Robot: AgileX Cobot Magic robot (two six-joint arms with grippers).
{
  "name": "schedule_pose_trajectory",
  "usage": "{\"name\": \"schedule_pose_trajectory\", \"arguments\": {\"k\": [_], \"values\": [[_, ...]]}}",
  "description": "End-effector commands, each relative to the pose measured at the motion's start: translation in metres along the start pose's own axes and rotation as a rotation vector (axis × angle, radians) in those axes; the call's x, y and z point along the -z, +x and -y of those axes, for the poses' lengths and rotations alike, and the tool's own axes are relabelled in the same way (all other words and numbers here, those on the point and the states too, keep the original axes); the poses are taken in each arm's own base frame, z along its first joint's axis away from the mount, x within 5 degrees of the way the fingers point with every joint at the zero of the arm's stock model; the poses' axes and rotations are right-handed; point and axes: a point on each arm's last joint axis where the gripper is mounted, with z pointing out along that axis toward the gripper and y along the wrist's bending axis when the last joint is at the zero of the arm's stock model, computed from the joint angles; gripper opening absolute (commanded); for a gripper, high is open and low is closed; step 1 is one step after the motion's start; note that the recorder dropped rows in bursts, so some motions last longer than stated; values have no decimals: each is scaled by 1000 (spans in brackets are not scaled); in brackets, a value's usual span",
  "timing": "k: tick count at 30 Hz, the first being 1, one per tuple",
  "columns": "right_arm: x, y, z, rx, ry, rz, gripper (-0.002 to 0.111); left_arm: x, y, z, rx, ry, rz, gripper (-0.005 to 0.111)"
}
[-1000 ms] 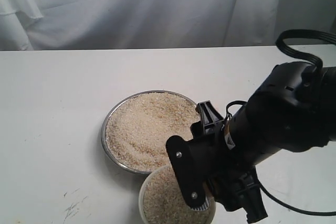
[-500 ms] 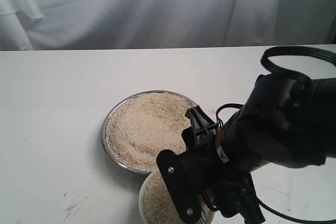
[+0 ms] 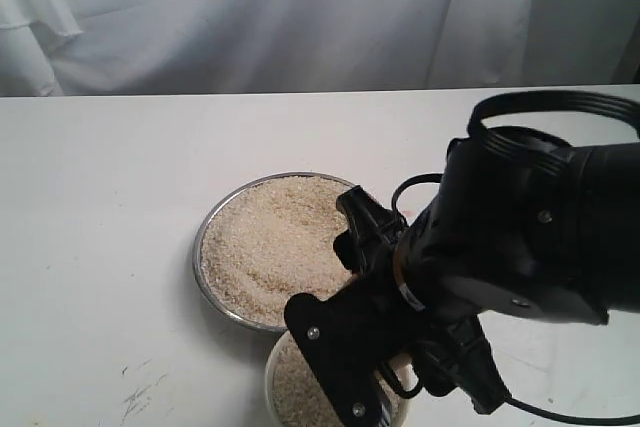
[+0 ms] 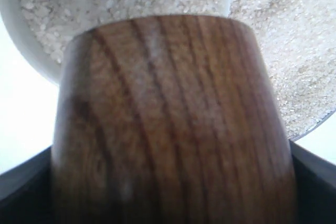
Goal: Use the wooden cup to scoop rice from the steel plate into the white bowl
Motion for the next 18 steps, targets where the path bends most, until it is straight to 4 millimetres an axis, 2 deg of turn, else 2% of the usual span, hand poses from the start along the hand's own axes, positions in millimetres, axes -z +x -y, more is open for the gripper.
{"name": "schedule_pose_trajectory", "arguments": {"k": [1, 6, 10, 18], "values": [[4, -4, 1, 35, 15, -26, 0, 0, 1, 0, 4, 2, 7, 0], [6, -9, 0, 37, 19, -28, 0, 0, 1, 0, 4, 2, 7, 0], [16, -13, 0, -15, 36, -15, 0, 0, 1, 0, 4, 2, 7, 0], [34, 0, 3, -218, 85, 67, 0, 0, 1, 0, 4, 2, 7, 0]]}}
